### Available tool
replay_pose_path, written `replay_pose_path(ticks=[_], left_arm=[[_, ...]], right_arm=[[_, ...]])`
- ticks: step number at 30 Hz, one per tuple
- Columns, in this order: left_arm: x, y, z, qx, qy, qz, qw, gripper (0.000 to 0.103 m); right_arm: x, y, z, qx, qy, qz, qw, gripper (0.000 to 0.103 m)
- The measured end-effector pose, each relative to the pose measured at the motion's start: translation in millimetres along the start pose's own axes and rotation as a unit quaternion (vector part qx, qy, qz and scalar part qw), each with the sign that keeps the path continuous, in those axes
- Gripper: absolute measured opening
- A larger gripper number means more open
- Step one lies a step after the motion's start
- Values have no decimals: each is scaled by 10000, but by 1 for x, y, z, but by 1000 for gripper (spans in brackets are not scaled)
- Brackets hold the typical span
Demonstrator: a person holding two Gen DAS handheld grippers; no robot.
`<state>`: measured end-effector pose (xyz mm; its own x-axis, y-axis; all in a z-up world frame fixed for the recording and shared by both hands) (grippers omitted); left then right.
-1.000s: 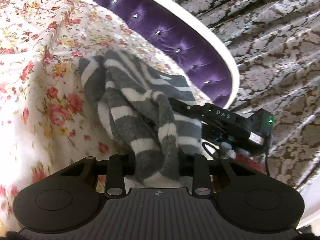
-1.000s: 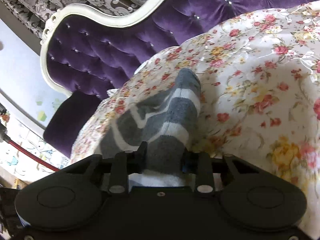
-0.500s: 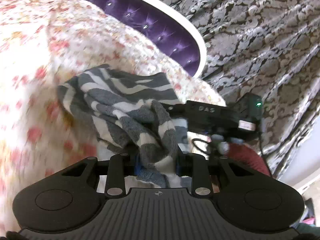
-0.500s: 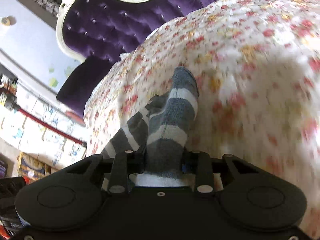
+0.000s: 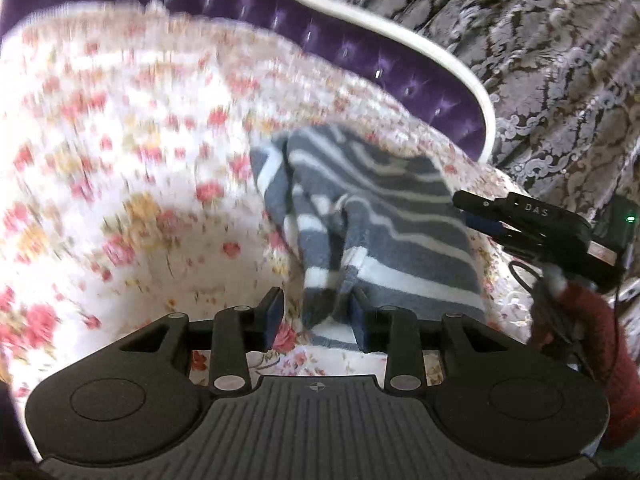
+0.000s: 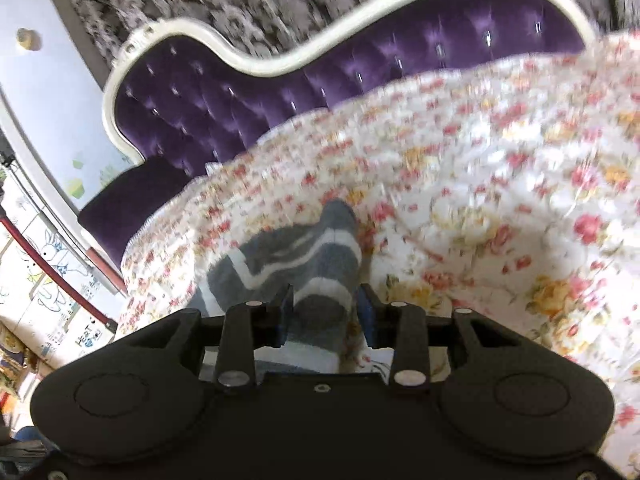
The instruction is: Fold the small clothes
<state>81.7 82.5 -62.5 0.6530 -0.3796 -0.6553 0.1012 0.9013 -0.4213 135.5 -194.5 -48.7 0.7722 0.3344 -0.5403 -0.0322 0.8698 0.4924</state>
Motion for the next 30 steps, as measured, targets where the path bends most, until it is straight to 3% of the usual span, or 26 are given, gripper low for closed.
replay_pose_path(ticks=[2, 5, 12, 15, 19, 23, 26, 30], left_arm=[[-16, -14, 0, 272, -354, 137, 9989, 45], [-28, -38, 6, 744, -772, 97, 9942, 65], [-5, -77, 25, 1261, -1130, -189, 9854, 74], [8, -74, 20, 1308, -1082, -284, 9851, 75], [35, -56, 14, 1109, -788, -134, 9906, 75], [48, -22, 14, 509, -546, 268, 9968, 75], [53, 0, 10, 35, -327, 147, 9993, 77], [49, -7, 8, 288, -380, 280, 9985, 78]], right_arm=[[-14, 5, -2, -159, -198, -3, 9997, 59], [-26, 11, -7, -358, -380, -62, 9986, 60], [-42, 18, -17, -647, -543, -244, 9961, 64], [-45, 17, -21, -645, -541, -292, 9960, 65], [-46, 15, -25, -629, -492, -339, 9962, 65], [-44, 19, -27, -770, -477, -382, 9952, 66], [-38, 28, -26, -1003, -474, -403, 9930, 72], [-19, 38, -25, -1278, -410, -482, 9898, 73]])
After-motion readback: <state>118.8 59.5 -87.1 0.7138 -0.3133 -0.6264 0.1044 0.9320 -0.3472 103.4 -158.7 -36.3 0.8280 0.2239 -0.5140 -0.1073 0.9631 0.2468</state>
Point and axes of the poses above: each gripper's, at about its wrist camera, not at the fingertips, and x roughly the way its jaws point, y to its left, z to its top, the point moved 2 cm from there along x, roughly the way its jaws point, and after that the axes turned 1 degree about -x, right-handed, at the moved point
